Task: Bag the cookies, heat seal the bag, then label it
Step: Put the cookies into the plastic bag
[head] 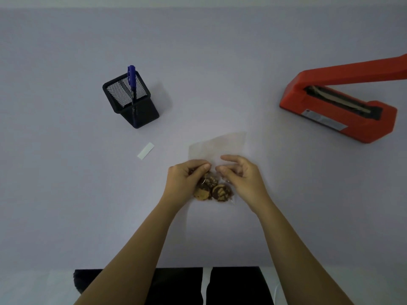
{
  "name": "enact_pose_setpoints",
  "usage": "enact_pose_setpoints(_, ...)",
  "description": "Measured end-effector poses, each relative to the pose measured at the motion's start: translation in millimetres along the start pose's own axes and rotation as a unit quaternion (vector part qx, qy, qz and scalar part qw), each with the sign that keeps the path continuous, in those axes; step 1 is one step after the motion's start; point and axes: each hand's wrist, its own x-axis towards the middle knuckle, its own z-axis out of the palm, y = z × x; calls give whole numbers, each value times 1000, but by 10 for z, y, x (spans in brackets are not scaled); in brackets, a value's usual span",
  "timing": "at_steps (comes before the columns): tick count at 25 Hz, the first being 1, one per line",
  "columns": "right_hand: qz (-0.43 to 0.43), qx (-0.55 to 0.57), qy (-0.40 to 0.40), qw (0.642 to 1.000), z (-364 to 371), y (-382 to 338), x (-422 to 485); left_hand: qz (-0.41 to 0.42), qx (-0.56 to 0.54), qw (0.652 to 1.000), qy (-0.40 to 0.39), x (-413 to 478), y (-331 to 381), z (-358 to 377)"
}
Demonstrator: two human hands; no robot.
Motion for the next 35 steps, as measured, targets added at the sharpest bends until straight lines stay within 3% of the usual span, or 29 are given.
enact_pose_setpoints(5, -15, -22, 18, 1000, 5, -26, -7, 29, 35, 999, -11, 28, -24, -96)
enact_pose_setpoints(10, 6, -7, 60, 998, 123, -3, 9, 10, 27, 999, 27, 18, 14, 25)
enact_pose_setpoints(14, -34, -31, 97, 994, 230, 16, -27, 90, 172, 973, 122, -2, -36, 184)
enact_pose_setpoints(17, -71, -70, 136, 986, 269, 46, -53, 136, 225, 953, 148, -2, -85, 221)
enact_pose_setpoints(21, -74, -57, 139, 986, 275, 56, -75, 114, 181, 973, 88, 38, -86, 139)
enact_pose_setpoints(26, -28, 48, 57, 997, 135, 33, -57, 5, 31, 999, -36, -4, -35, -110)
enact_pose_setpoints(30, 0, 35, -2, 999, 50, -6, -44, 27, 54, 998, -3, -41, -119, -142)
enact_pose_setpoints(35, 34, 62, 20, 997, 40, 6, 4, 14, 55, 998, 3, -26, -123, -114)
